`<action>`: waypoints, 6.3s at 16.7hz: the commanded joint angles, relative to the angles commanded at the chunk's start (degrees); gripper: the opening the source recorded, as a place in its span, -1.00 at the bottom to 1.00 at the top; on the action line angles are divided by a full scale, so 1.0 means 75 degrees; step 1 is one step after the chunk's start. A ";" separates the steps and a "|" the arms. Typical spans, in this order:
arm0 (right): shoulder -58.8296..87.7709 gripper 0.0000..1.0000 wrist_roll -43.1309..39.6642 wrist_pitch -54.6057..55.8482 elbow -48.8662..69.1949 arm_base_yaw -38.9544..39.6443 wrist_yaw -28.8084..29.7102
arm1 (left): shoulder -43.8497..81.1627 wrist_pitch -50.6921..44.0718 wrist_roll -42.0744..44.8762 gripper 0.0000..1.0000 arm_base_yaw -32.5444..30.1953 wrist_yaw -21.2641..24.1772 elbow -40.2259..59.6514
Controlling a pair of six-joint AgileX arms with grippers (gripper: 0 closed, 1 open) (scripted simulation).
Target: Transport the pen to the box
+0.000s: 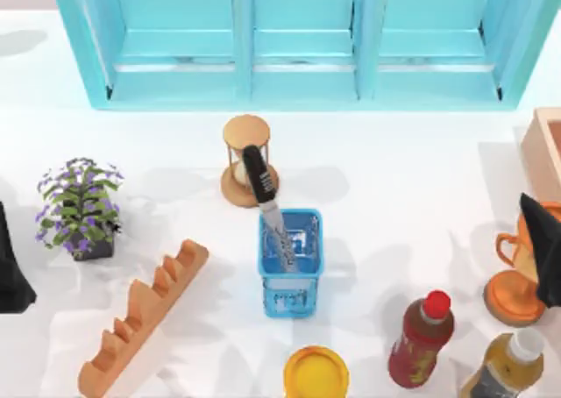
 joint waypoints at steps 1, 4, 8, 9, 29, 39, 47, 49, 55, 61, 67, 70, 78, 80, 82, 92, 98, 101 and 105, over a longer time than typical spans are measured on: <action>0.0697 1.00 0.0067 0.0149 0.0311 0.0328 -0.0076 | 0.0000 0.0000 0.0000 1.00 0.0000 0.0000 0.0000; 0.2757 1.00 0.0262 0.0622 0.1263 0.1302 -0.0303 | 0.0000 0.0000 0.0000 1.00 0.0000 0.0000 0.0000; 0.5016 1.00 0.0454 0.1087 0.2298 0.2430 -0.0562 | 0.0000 0.0000 0.0000 1.00 0.0000 0.0000 0.0000; 0.5449 1.00 0.0490 0.1150 0.2465 0.2657 -0.0613 | 0.0000 0.0000 0.0000 1.00 0.0000 0.0000 0.0000; 0.9096 1.00 0.0724 0.2171 0.4335 0.3452 -0.0553 | 0.0000 0.0000 0.0000 1.00 0.0000 0.0000 0.0000; 1.0144 0.85 0.0824 0.2985 0.4572 0.3630 -0.0388 | 0.0000 0.0000 0.0000 1.00 0.0000 0.0000 0.0000; 1.0144 -0.36 0.0824 0.2985 0.4572 0.3630 -0.0388 | 0.0000 0.0000 0.0000 1.00 0.0000 0.0000 0.0000; 1.0144 -0.66 0.0824 0.2985 0.4572 0.3630 -0.0388 | 0.0000 0.0000 0.0000 1.00 0.0000 0.0000 0.0000; 1.0144 -1.00 0.0824 0.2985 0.4572 0.3630 -0.0388 | 0.0000 0.0000 0.0000 1.00 0.0000 0.0000 0.0000; 1.0098 -1.00 0.0838 0.2971 0.4606 0.3628 -0.0425 | 0.0000 0.0000 0.0000 1.00 0.0000 0.0000 0.0000; 0.8821 -1.00 0.0159 0.1496 0.4857 0.2660 -0.1477 | 0.0000 0.0000 0.0000 1.00 0.0000 0.0000 0.0000; 0.7658 -1.00 -0.0170 -0.0154 0.5047 0.2047 -0.1896 | 0.0000 0.0000 0.0000 1.00 0.0000 0.0000 0.0000; 0.5517 -1.00 -0.1113 -0.2863 0.5267 0.0376 -0.3178 | 0.0000 0.0000 0.0000 1.00 0.0000 0.0000 0.0000; 0.5509 -1.00 -0.1120 -0.2873 0.5268 0.0370 -0.3186 | 0.0000 0.0000 0.0000 1.00 0.0000 0.0000 0.0000; 0.5543 -1.00 -0.1094 -0.2857 0.5254 0.0410 -0.3174 | 0.0000 0.0000 0.0000 1.00 0.0000 0.0000 0.0000; 0.5928 -1.00 -0.2765 -0.6443 0.7314 -0.2063 -0.1848 | 0.0000 0.0000 0.0000 1.00 0.0000 0.0000 0.0000; 0.5908 -1.00 -0.3977 -0.8987 0.8542 -0.3985 -0.0796 | 0.0000 0.0000 0.0000 1.00 0.0000 0.0000 0.0000; 0.5866 -1.00 -0.4162 -0.9201 0.8724 -0.4186 -0.0605 | 0.0000 0.0000 0.0000 1.00 0.0000 0.0000 0.0000; 0.5886 -1.00 -0.4142 -0.9159 0.8675 -0.4153 -0.0613 | 0.0000 0.0000 0.0000 1.00 0.0000 0.0000 0.0000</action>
